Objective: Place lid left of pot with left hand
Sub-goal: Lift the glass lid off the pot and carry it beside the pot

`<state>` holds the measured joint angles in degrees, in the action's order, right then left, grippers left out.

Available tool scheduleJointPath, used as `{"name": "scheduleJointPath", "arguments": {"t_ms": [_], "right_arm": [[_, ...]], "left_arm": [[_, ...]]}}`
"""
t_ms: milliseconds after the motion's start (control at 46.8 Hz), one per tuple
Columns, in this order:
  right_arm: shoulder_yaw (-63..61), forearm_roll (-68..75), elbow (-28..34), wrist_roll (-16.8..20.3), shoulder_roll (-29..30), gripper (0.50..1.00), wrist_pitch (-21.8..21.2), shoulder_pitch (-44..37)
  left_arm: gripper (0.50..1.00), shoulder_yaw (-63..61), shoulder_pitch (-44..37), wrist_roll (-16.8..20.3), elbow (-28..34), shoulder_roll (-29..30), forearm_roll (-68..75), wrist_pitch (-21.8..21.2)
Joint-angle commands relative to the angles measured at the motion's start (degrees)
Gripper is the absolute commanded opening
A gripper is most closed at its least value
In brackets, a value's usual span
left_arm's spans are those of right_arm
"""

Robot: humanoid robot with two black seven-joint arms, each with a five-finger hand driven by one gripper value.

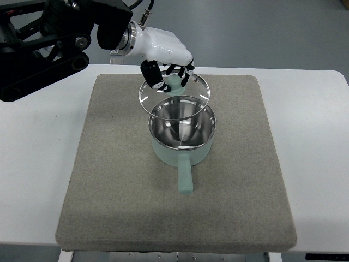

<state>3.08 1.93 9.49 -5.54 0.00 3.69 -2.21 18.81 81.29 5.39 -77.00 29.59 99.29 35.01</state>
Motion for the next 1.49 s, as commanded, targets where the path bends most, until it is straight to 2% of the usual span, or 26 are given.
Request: {"name": "scheduleJointPath", "arguments": {"t_ms": [0,406,512,790,918,1132,1473], "right_arm": [[0.0,0.0,0.0,0.0,0.0,0.921,0.0,0.0],[0.0,0.0,0.0,0.0,0.0,0.921,0.0,0.0],[0.0,0.0,0.0,0.0,0.0,0.921,0.0,0.0],[0.0,0.0,0.0,0.0,0.0,0.921,0.0,0.0],[0.0,0.0,0.0,0.0,0.0,0.921,0.0,0.0],[0.0,0.0,0.0,0.0,0.0,0.921,0.0,0.0],[0.0,0.0,0.0,0.0,0.0,0.921,0.0,0.0]], "left_arm": [[0.500,1.4,-0.3,0.0,0.1,2.8,0.0,0.0],[0.500,2.2,-7.5,0.0,2.5,12.6,1.7,0.0],[0.500,2.1,-9.4,0.1,4.6,13.5,1.7,0.0],[0.500,1.8,-15.1,0.0,8.1,12.0,5.0,0.0],[0.500,1.7,-16.6,-0.6,9.2,10.4,5.2,-1.6],[0.500,1.7,-17.6,-0.8,10.9,8.9,5.2,-6.7],[0.500,1.7,-17.7,-0.8,13.8,5.0,5.2,-9.8]]}}
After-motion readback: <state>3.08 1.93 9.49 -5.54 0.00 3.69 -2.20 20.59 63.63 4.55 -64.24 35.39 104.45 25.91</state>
